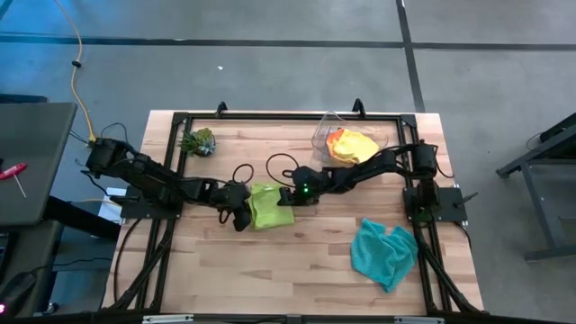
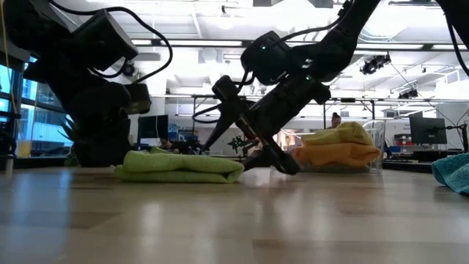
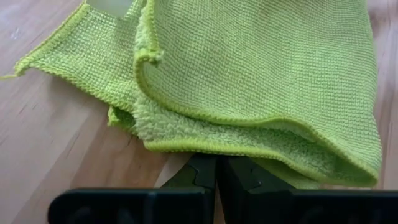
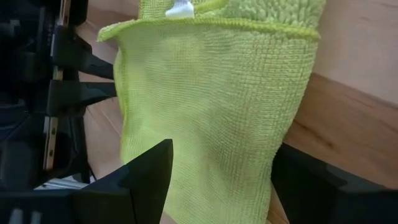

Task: Fold microfiber towels
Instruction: Put the green orange microfiber towel into the transparent bin

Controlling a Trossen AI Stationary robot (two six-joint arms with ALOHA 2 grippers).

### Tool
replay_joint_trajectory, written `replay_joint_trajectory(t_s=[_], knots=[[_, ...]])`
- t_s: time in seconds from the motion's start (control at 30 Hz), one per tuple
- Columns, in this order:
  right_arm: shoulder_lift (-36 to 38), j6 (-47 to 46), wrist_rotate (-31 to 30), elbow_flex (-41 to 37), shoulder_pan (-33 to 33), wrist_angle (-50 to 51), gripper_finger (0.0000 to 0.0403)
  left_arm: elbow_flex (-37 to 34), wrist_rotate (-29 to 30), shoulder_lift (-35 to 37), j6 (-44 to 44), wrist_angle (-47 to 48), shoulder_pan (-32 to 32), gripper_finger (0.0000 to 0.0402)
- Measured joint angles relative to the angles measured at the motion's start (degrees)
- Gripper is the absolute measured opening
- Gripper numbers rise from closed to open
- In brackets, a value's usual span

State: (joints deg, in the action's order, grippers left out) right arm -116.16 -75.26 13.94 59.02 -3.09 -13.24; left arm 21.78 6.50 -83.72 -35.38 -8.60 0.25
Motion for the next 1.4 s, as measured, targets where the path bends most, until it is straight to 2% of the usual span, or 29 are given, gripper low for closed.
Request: replay_joint_trajectory(t_s=[0.1, 0.2, 0.3, 0.4, 0.47, 0.6, 0.73, 0.93, 1.07, 1.2, 1.4], knots=[[-0.08, -1.27, -2.04, -0.08, 0.22, -1.04, 0.0247, 0.00, 0.04, -0.02, 0.02, 0.00, 0.00, 0.0000], [-0.11, -1.39, -4.13, -0.08, 0.28, -0.60, 0.0218, 0.00, 0.13, -0.02, 0.02, 0.00, 0.00, 0.0000], [-0.12, -0.68, -5.09, -0.10, 0.28, 0.93, 0.0147, 0.00, 0.85, -0.02, 0.02, 0.00, -0.04, 0.0000], [-0.13, 0.61, -6.02, -0.06, 0.28, 2.09, 0.0044, -0.01, 2.80, -0.07, 0.82, -0.07, -0.11, 0.0000], [-0.13, 1.71, -6.36, -0.06, 0.22, 1.89, 0.0015, -0.04, 3.79, -0.07, 2.53, -0.40, -0.10, 0.0000], [0.23, 2.52, -4.46, -0.07, -0.16, 2.03, 0.0006, -0.10, 4.55, 1.01, 4.10, 0.07, -0.03, 0.0000], [3.60, 6.66, -4.78, -0.48, -0.73, 7.53, 0.0003, -0.28, 6.11, 7.48, 1.73, 1.94, 0.13, 0.0000], [14.56, 14.89, -4.82, -0.47, -2.05, 21.54, 0.0001, -0.22, 10.04, 21.23, 3.81, 8.10, 0.07, 0.0000], [23.43, 16.43, -4.26, -0.47, -2.90, 25.02, 0.0001, -0.13, 15.24, 27.43, 6.05, 11.10, 0.00, 0.0000], [32.09, 16.87, -7.25, -0.38, -4.77, 27.76, 0.0001, -0.13, 21.32, 29.40, 4.70, 13.52, 0.07, 0.0000], [43.57, 20.32, -9.59, -0.34, -10.44, 37.37, 0.0000, -0.13, 21.38, 28.05, 1.47, 13.34, 0.07, 0.0000]])
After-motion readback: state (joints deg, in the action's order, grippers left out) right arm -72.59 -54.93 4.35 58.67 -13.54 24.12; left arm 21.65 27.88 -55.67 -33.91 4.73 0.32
